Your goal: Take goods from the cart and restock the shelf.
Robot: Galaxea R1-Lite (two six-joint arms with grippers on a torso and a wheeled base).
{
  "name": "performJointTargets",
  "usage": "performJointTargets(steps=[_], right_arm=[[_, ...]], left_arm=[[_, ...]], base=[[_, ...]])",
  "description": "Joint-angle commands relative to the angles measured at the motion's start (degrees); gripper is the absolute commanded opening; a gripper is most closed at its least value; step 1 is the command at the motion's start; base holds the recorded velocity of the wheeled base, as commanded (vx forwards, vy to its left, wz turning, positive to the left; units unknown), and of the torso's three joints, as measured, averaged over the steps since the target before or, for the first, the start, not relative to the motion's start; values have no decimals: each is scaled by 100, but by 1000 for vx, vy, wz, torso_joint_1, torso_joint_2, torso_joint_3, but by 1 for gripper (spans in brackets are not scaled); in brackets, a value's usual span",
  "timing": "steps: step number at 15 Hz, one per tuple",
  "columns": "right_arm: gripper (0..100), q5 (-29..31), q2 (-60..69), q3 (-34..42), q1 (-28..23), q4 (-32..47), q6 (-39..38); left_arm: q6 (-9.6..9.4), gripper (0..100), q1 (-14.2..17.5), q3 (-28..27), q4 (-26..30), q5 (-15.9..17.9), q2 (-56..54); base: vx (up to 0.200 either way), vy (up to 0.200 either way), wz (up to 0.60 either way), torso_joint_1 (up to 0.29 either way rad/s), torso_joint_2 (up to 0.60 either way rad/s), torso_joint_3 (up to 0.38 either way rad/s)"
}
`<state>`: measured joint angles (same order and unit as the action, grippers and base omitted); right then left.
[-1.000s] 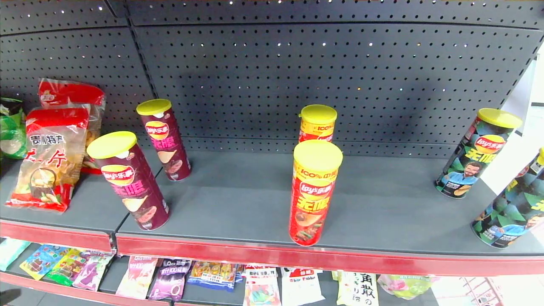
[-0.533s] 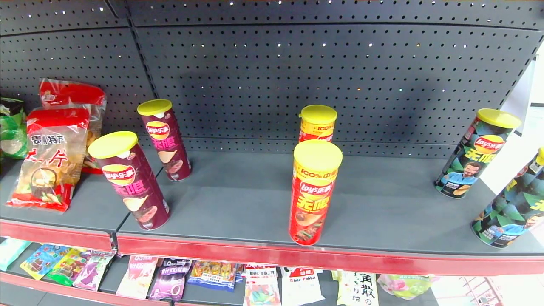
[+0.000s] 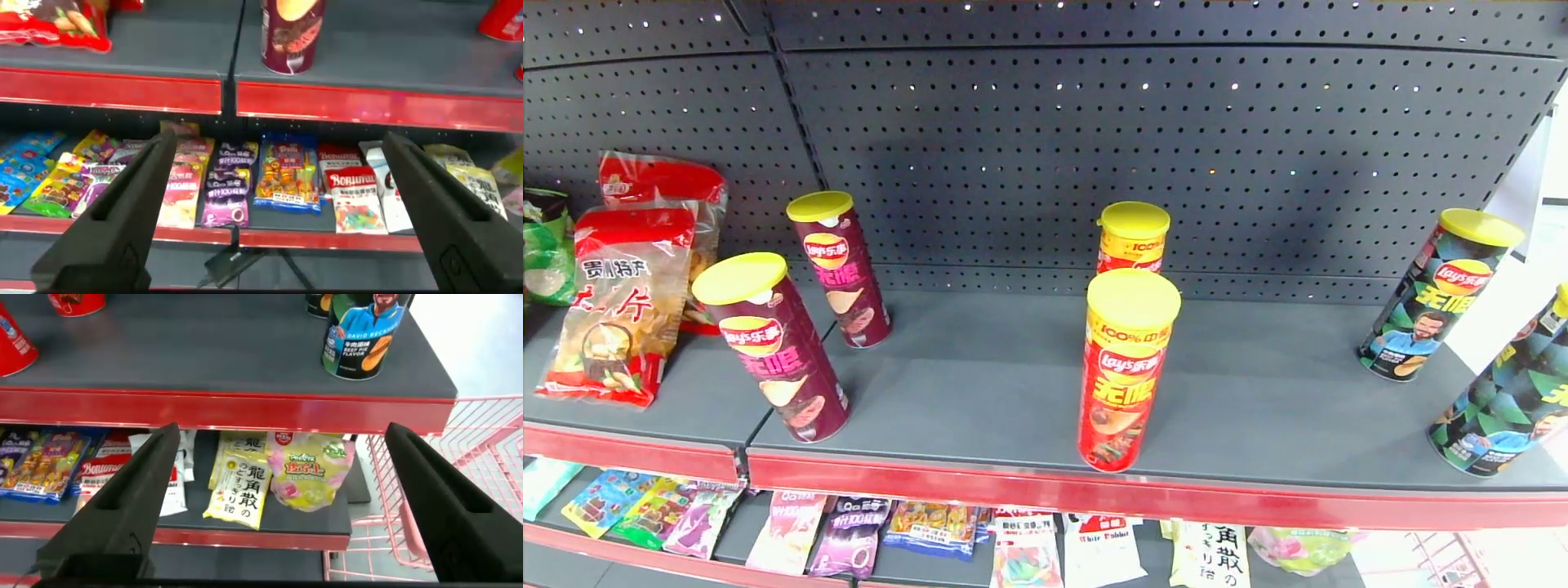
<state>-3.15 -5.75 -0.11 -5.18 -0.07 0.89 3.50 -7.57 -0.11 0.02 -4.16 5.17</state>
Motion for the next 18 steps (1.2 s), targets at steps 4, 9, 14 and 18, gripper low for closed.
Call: performJointTargets(steps=[4,9,14,18], right_arm=[[100,-55,13,11,52,-1,-54],[100,-2,4,11,43,-1,8],[100,7,13,11,35,-1,-27],[100,7,13,11,35,-1,-36]], left_arm=[[-7,100,1,11,-2,3,19],[-7,100,1,11,-2,3,19],[-7,100,1,11,-2,3,19],[-7,100,1,11,-2,3,19]], base=[[0,0,0,0,0,0],[0,0,0,0,0,0],[0,0,0,0,0,0],[0,0,-150,-1,3,-1]])
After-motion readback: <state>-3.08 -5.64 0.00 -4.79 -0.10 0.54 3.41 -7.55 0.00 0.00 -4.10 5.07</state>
